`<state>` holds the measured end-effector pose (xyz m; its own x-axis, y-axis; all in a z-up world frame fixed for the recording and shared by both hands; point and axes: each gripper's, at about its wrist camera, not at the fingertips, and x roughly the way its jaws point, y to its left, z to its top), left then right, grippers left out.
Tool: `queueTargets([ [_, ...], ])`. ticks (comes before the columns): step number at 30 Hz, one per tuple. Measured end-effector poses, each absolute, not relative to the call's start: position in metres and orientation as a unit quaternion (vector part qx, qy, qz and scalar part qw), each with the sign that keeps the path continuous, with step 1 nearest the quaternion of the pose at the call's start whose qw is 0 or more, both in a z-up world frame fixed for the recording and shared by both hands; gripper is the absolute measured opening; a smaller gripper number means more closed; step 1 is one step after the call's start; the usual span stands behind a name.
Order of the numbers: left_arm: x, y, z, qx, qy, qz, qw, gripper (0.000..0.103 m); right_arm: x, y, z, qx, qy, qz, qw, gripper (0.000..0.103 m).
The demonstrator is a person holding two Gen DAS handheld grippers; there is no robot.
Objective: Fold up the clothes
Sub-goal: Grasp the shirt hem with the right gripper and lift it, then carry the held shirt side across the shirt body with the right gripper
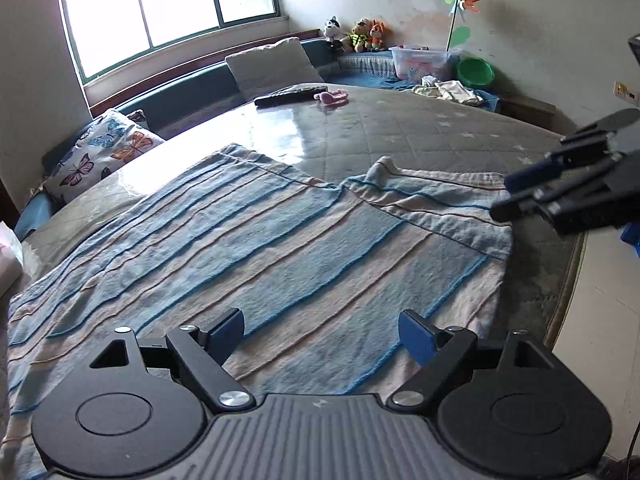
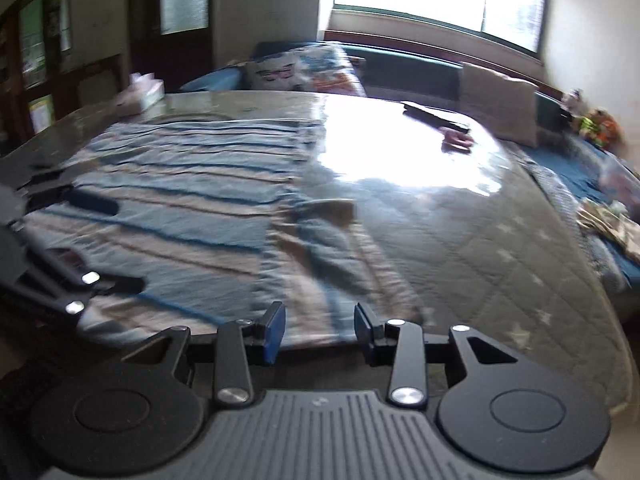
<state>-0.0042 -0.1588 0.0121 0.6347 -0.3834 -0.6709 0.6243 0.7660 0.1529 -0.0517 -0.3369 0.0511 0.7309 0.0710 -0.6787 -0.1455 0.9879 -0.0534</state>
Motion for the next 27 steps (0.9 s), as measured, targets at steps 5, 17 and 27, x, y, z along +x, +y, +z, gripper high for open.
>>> queueTargets([
  [5,-0.005,-0.162,0.012,0.188,0.319,-0.288,0.883,0.088,-0.037,-0.366,0.040,-0.023,0.370,-0.009,0.929,0.037],
  [17,-0.002,-0.157,0.010,0.188,0.321,-0.280,0.885,0.089,-0.043,-0.370,0.051,0.017,0.344,-0.009,0.939,0.007],
  [27,0.002,-0.138,0.017,0.173,0.312,-0.257,0.898,0.090,-0.052,-0.314,0.095,-0.017,0.290,0.104,0.951,0.007],
])
